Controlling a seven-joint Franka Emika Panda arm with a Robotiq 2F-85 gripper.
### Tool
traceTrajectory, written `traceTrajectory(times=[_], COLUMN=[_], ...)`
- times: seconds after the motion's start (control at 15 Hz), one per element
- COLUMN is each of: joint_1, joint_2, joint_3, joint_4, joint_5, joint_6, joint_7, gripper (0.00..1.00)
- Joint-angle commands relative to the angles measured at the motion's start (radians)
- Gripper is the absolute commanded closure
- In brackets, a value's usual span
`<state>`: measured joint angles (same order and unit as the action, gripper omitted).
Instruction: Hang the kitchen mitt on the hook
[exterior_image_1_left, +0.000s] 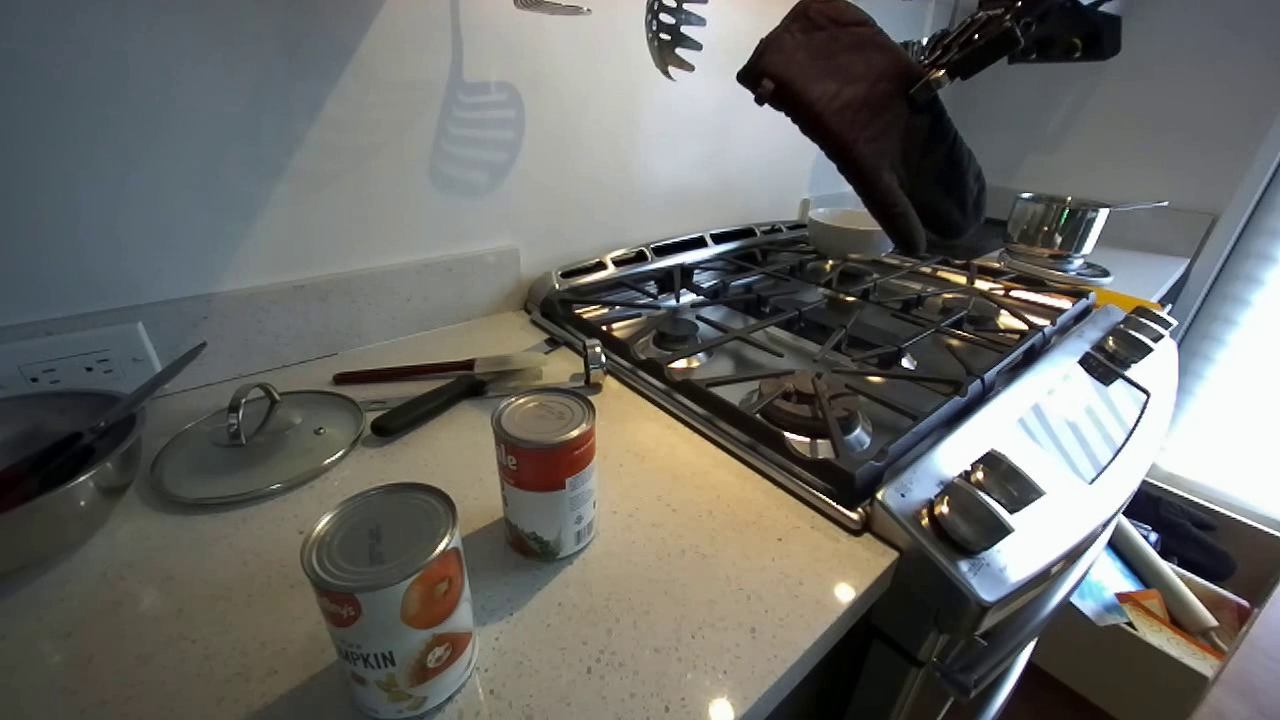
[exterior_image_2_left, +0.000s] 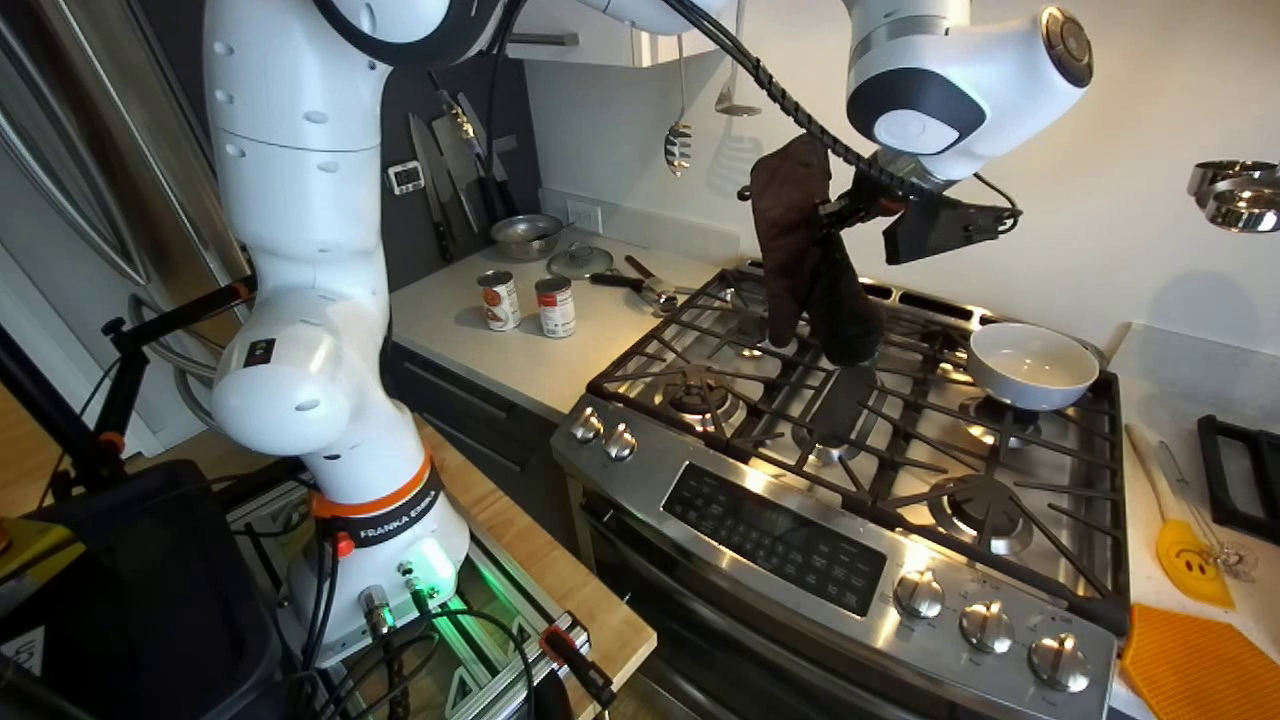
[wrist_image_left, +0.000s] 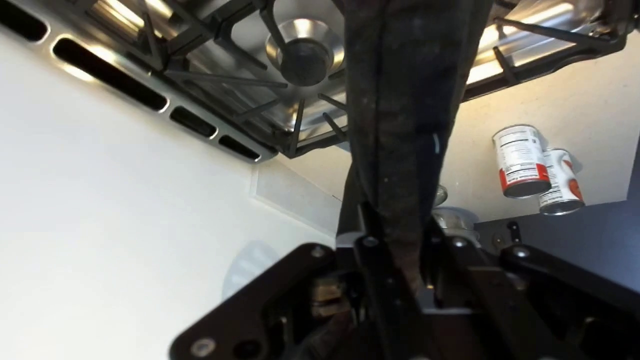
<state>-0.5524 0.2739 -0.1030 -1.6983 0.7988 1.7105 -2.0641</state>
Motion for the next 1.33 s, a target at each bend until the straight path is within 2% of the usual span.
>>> traceTrajectory(times=[0.0, 0.33, 0.6, 0.73, 0.8, 1.07, 1.13, 1.27], joint_1=[0.027, 0.039, 0.048, 0.069, 0.073, 0.084, 0.085, 0.088], joint_2=[-0.066, -0.093, -0.093, -0.09, -0.065, -0.065, -0.066, -0.07], joint_3=[-0.049, -0.101, -0.146, -0.163, -0.173, -0.179, -0.177, -0.176], joint_4=[-0.062, -0.084, -0.101, -0.102, -0.062, -0.067, -0.068, -0.063], joint_5=[0.133, 0.334, 0.502, 0.505, 0.477, 0.48, 0.494, 0.537], joint_6=[-0.02, -0.143, -0.24, -0.231, -0.246, -0.245, -0.245, -0.257], joint_7=[-0.175, -0.323, -0.326, -0.304, -0.294, -0.294, -0.304, -0.316], gripper=[0.95, 0.95, 0.95, 0.95, 0.81, 0.81, 0.95, 0.95])
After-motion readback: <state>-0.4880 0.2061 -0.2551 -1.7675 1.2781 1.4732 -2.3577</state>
